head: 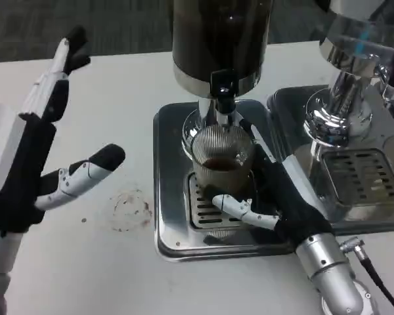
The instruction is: Grasp the cup under the faucet to collect the drink, then remove the cup.
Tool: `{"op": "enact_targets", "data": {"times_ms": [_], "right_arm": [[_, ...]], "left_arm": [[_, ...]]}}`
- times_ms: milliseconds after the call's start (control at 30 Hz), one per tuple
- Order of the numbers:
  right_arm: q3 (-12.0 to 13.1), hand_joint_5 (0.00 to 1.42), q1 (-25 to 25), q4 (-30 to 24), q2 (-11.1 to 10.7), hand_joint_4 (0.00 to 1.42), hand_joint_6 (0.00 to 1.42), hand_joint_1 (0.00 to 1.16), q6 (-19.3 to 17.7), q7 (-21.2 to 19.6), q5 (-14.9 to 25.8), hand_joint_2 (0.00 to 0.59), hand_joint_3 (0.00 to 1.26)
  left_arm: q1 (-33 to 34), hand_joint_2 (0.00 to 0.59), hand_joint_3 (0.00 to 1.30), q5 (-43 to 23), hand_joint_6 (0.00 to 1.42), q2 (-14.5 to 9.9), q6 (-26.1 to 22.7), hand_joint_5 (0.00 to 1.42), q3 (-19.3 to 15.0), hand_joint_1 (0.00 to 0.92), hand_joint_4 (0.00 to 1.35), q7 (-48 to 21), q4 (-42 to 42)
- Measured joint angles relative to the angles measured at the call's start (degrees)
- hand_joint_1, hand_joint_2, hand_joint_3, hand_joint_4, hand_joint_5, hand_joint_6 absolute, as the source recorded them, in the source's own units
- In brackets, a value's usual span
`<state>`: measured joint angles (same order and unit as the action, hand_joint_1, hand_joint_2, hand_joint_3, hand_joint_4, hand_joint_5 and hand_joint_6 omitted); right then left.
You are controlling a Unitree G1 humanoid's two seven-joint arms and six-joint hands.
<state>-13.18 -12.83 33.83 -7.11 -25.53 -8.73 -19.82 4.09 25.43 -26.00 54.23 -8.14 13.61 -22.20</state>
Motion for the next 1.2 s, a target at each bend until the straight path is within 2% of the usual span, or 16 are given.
{"op": "enact_targets", "data": {"times_ms": [67,200,400,533,900,1200], "right_arm": [[0.0,0.00,-0.3,0.3,0.0,0.00,0.11,0.66,0.0,0.4,0.1,0.178,0.00],[0.1,0.00,-1.3,1.5,0.1,0.00,0.11,0.66,0.0,0.9,0.6,0.176,0.00],[0.1,0.00,-2.8,2.9,0.1,0.00,0.11,0.68,0.0,1.4,1.1,0.164,0.00],[0.1,0.00,-4.1,4.3,0.2,0.00,0.11,0.69,0.0,1.4,1.1,0.164,0.00],[-0.2,0.01,-6.7,7.6,1.2,0.00,0.20,0.82,-0.4,1.4,1.2,0.154,0.00],[0.5,0.12,-8.5,11.1,2.1,0.14,0.27,0.83,-1.8,1.5,2.4,0.153,0.00]], "left_arm": [[-1.3,0.160,0.01,0.0,0.09,0.0,-0.7,0.13,0.0,0.000,0.00,0.1,-1.6],[-1.8,0.159,0.03,-1.0,0.08,-0.4,-0.8,0.13,0.9,0.000,0.00,-0.5,-6.8],[-1.6,0.160,0.04,1.3,0.07,-1.7,0.1,0.13,4.5,0.000,0.00,-0.4,-13.8],[-1.6,0.161,0.04,2.1,0.07,-1.9,0.2,0.13,5.5,0.000,0.00,0.1,-16.5],[-1.7,0.163,0.04,2.1,0.07,-2.2,0.2,0.14,7.0,0.000,0.00,1.8,-17.5],[-2.6,0.163,0.05,1.8,0.07,-2.2,0.2,0.15,6.9,0.000,0.00,2.7,-17.4]]}}
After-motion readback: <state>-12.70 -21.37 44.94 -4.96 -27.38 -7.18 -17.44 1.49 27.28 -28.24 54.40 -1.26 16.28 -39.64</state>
